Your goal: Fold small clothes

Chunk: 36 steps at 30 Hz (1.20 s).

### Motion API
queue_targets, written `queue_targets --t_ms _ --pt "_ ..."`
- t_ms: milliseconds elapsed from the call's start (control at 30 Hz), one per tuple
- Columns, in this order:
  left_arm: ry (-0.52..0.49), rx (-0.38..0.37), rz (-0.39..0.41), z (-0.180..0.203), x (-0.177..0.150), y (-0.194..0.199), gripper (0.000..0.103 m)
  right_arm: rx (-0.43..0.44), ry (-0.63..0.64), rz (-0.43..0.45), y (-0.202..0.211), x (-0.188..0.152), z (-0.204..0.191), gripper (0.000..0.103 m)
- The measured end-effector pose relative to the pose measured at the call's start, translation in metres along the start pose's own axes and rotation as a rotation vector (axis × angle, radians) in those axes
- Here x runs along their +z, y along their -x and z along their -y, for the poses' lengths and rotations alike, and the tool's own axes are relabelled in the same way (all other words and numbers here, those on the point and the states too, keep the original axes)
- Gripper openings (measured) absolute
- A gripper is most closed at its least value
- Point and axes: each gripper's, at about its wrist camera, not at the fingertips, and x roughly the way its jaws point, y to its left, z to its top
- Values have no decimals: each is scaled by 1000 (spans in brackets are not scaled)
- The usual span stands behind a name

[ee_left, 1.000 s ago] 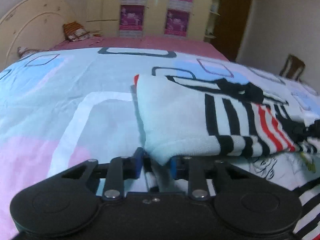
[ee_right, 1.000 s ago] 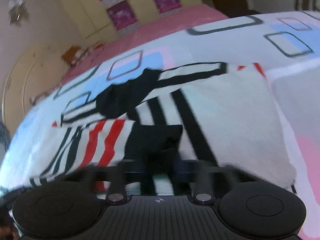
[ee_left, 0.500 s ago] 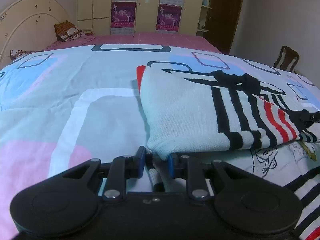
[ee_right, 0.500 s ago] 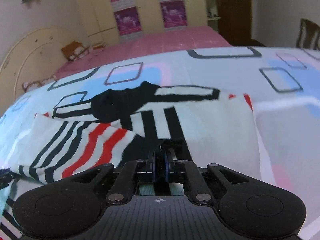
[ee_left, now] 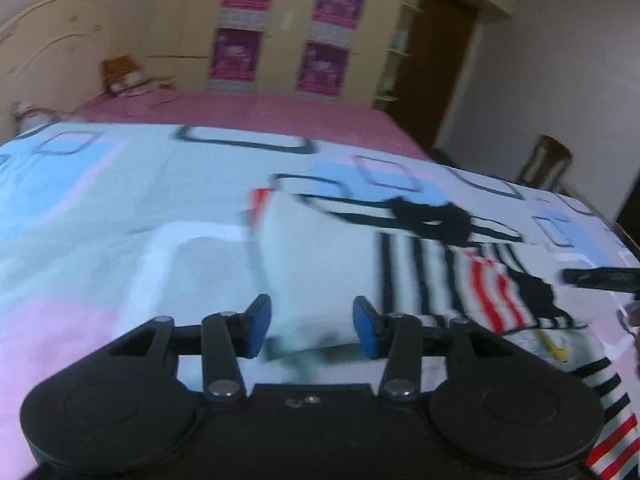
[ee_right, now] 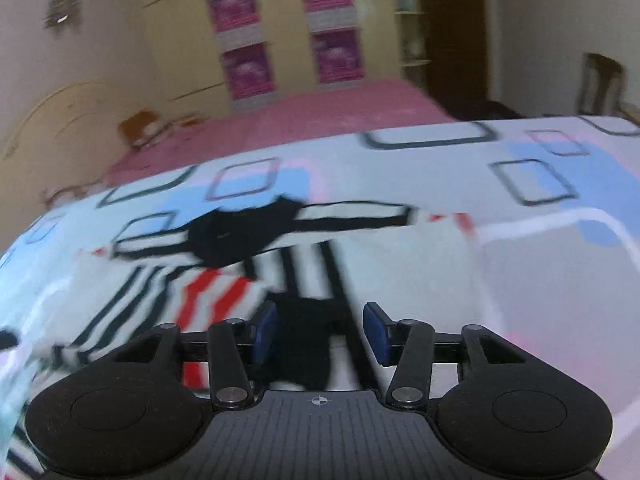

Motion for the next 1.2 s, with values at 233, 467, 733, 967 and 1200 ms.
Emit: queue_targets --t_ms 233,467,733,967,1200 --pt "-133 6 -105 28 -4 -39 54 -22 88 -137 -30 -11 -17 36" --pt "-69 12 -23 -1 62 -100 54 -79 21 -74 -62 32 11 36" --pt "4 -34 -119 -37 72 -151 53 -162 62 -126 -97 35 25 36" --pt "-122 -94 -25 38 59 -117 75 27 80 -54 -82 34 -45 36" --pt "-187 -30 -115 76 29 -140 74 -15 221 -149 -109 15 -99 36"
